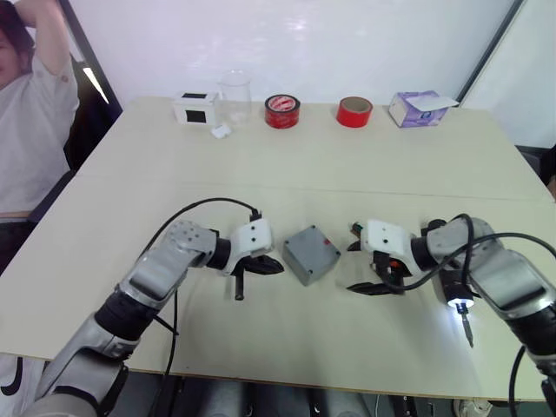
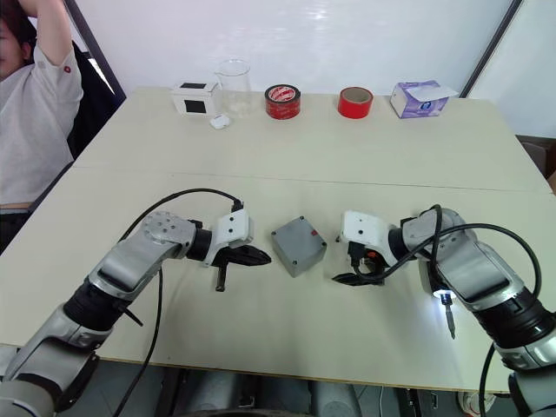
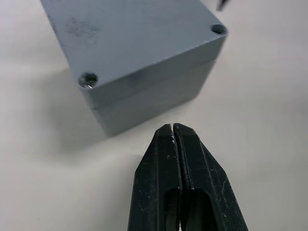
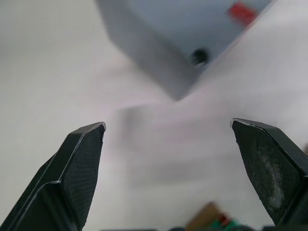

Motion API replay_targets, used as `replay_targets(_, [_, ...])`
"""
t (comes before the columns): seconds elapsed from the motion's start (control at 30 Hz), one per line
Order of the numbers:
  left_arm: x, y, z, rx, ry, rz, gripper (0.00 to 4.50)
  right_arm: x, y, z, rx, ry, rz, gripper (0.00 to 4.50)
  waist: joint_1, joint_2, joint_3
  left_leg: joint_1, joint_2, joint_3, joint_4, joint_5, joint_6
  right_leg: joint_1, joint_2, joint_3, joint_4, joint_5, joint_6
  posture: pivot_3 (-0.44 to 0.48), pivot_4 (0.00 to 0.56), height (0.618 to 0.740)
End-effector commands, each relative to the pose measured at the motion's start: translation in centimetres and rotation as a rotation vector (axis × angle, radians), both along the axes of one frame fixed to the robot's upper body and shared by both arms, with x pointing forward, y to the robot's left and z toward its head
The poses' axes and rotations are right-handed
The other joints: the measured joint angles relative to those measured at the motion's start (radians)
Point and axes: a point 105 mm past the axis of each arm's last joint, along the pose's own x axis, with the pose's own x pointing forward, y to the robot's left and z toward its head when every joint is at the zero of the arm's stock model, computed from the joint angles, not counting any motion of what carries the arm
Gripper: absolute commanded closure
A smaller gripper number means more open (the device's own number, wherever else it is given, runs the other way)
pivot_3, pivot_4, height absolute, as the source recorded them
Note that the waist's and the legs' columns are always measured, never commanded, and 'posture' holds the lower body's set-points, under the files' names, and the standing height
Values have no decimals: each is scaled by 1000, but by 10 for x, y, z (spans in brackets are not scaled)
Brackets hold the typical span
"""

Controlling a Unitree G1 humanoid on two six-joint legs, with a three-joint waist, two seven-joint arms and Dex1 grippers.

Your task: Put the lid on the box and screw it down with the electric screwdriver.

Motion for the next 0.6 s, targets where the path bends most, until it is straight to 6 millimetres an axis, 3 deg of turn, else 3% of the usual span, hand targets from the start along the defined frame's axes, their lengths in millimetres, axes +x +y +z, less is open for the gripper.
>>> replay_targets(0.03, [3, 3, 7, -6, -39, 19, 4500, 6, 15, 4, 24, -48, 42, 115, 0, 0, 0, 0, 0, 0, 0, 0, 0, 0, 0, 0, 0, 0, 0, 0, 150, 740])
replay_targets(0.17, [14, 7, 4, 7, -80, 69, 4500, -5, 32, 0, 73, 8, 112, 115, 1, 0, 0, 0, 0, 0, 0, 0, 0, 0, 0, 0, 0, 0, 0, 0, 150, 740])
replay_targets(0.37, [12, 1, 5, -14, -84, 58, 4500, -27, 37, -4, 88, 88, 159, 115, 1, 0, 0, 0, 0, 0, 0, 0, 0, 0, 0, 0, 0, 0, 0, 0, 150, 740])
replay_targets(0.6, [8, -2, 5, -21, -77, 38, 4500, -39, 38, -8, 89, 110, 140, 115, 0, 0, 0, 0, 0, 0, 0, 0, 0, 0, 0, 0, 0, 0, 0, 0, 150, 740])
